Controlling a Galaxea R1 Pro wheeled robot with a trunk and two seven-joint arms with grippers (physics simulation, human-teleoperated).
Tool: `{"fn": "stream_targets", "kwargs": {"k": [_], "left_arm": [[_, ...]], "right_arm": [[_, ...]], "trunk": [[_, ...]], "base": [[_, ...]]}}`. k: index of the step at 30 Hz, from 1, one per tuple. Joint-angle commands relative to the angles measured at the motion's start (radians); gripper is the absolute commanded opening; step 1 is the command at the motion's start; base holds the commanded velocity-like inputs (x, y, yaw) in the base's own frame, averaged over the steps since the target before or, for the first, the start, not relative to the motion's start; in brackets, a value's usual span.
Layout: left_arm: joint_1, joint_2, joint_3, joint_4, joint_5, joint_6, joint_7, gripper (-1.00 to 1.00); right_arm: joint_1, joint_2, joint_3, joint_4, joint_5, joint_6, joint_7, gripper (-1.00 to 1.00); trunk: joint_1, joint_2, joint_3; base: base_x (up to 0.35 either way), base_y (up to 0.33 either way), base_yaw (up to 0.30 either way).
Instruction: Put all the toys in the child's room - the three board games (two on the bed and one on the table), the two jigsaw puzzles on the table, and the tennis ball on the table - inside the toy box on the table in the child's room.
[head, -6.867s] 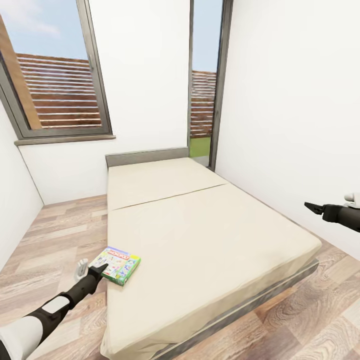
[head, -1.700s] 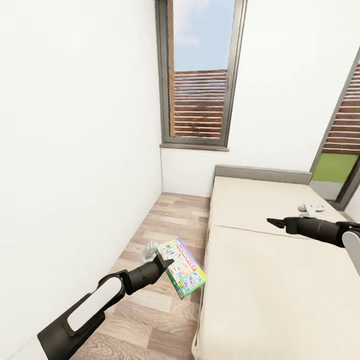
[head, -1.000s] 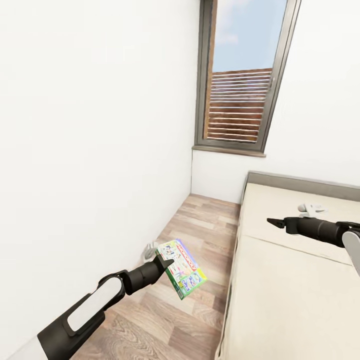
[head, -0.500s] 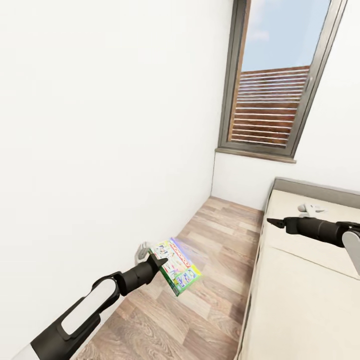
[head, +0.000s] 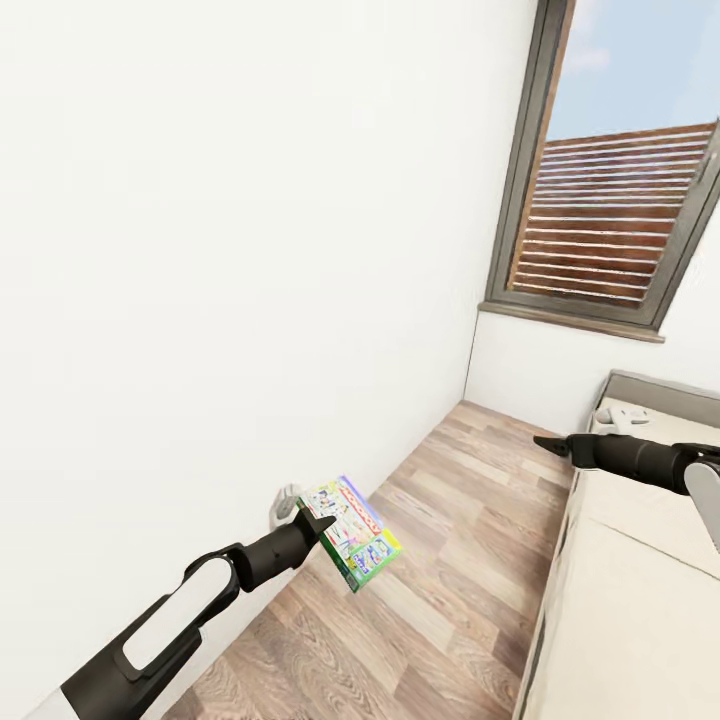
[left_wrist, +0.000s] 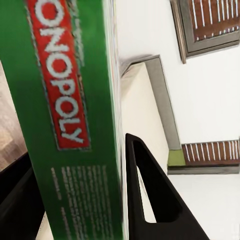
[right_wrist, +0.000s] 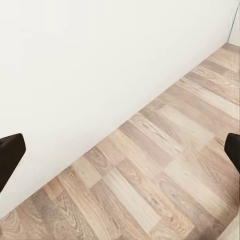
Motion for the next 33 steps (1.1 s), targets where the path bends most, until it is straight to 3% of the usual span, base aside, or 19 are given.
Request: {"fn": "stream_targets", "kwargs": {"k": [1, 28, 33], "left_arm": [[-0.001, 0.000, -0.002, -0.001, 0.010, 0.000, 0.007, -1.00], [-0.001, -0.005, -0.006, -0.001, 0.007, -0.002, 0.012, -1.00], [-0.001, -0.006, -0.002, -0.001, -0.029, -0.001, 0.014, -1.00]], "right_arm": [[-0.001, 0.000, -0.001, 0.000, 0.008, 0.004, 0.010, 1.00], [-0.001, 0.000, -0.001, 0.000, 0.008, 0.004, 0.010, 1.00], [-0.001, 0.000, -0.001, -0.001, 0.008, 0.004, 0.010, 1.00]], "trunk": [[-0.004, 0.006, 0.002], [-0.107, 0.195, 0.087], [-0.127, 0.230, 0.102]], "base": [[0.000, 0.000, 0.297], [0.000, 0.000, 0.297], [0.000, 0.000, 0.297]]}}
